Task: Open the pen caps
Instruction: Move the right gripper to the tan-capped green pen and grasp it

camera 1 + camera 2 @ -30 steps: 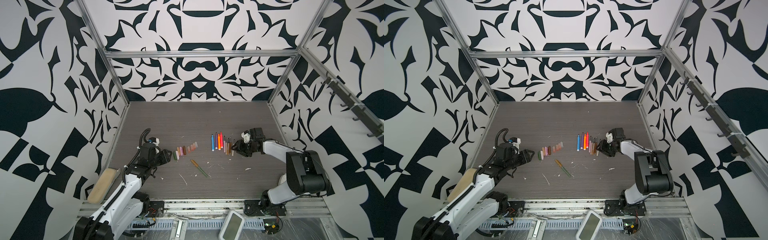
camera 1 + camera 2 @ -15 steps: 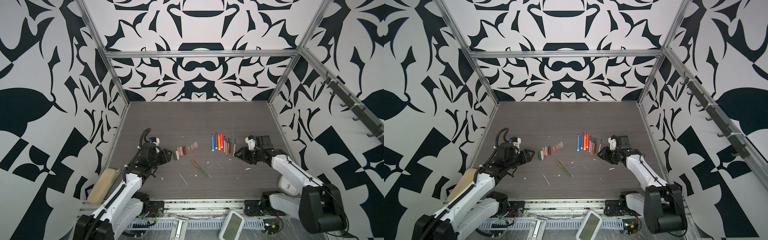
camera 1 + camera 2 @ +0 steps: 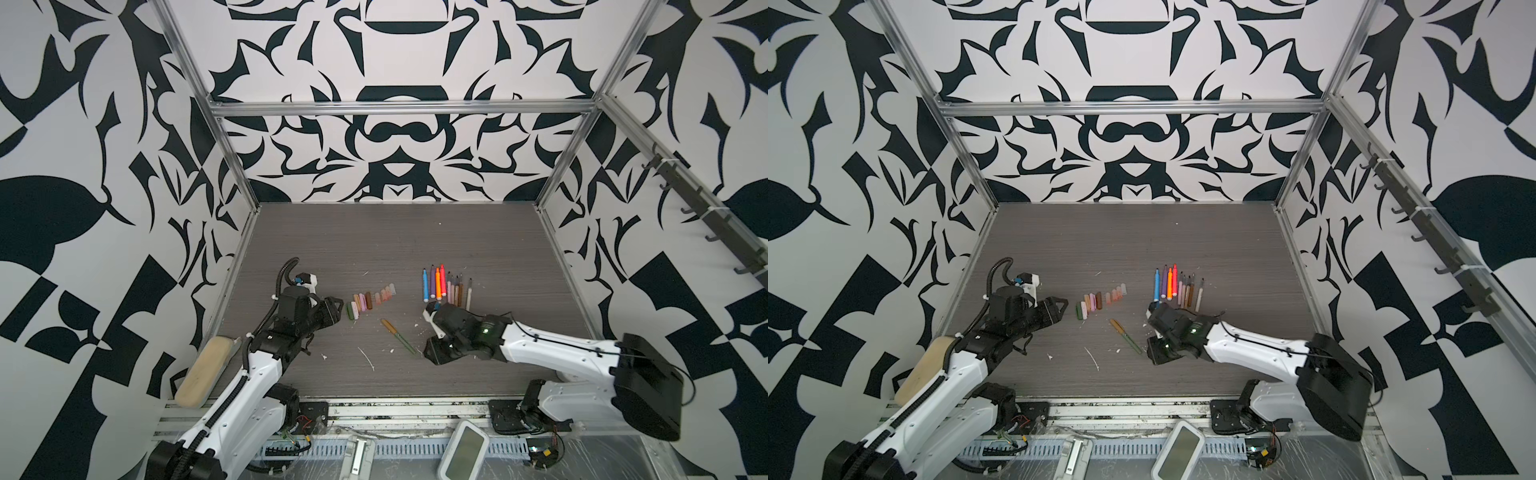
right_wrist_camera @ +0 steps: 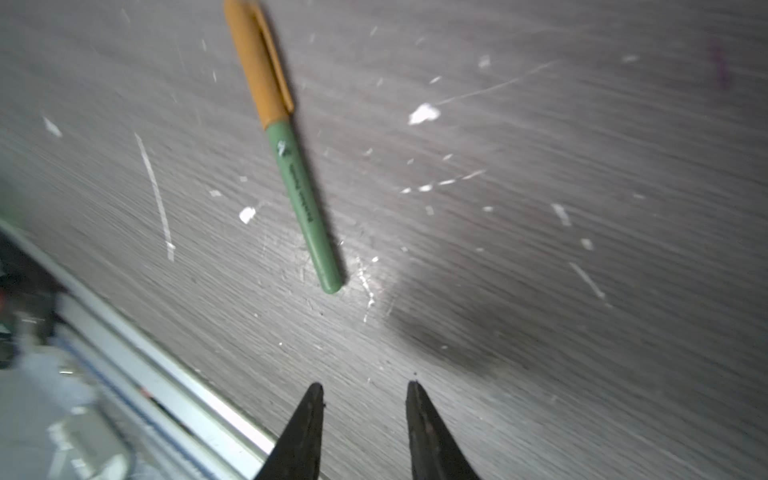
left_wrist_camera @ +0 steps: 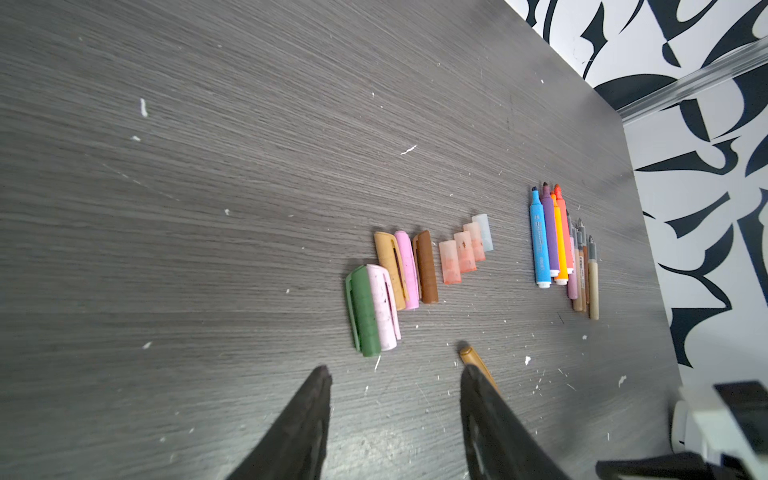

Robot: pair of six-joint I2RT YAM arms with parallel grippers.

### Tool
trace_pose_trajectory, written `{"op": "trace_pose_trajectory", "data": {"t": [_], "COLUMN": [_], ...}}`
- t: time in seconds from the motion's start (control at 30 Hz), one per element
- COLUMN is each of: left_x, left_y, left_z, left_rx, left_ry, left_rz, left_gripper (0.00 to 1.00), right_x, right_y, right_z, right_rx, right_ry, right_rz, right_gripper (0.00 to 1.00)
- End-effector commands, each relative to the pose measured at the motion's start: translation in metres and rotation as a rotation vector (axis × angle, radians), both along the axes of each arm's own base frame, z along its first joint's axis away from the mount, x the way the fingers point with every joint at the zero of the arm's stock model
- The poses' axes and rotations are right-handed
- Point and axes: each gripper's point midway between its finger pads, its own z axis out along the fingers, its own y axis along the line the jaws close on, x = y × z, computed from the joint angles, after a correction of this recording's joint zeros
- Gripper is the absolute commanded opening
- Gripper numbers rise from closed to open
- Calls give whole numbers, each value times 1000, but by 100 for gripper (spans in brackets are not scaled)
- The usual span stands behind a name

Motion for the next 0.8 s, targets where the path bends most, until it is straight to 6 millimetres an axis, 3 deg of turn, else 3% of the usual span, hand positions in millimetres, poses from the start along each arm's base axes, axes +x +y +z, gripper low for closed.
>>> {"op": "trace_pose_trajectory", "data": {"t": [0.0,0.23,0.4,0.77], "left_x": [1,1,1,1], "left_y": [2,1,0,-1], "left_z": [-2,-2,-3,-3], "left_rx": [4,2,1,0], "left_ry": [-3,2,6,6], "left_rz": [11,2,-1,-5], "left_gripper": [54,54,54,54], "right_x": [19,26,32,26], "right_y": [13,43,46,42], "right_z": [15,9,-4,-34], "right_rx": [-93,-123,-196,-250], "right_ry": [-132,-141,-137,-79], "right_rz": [37,125,157,152], "right_gripper": [35,34,33,21]}}
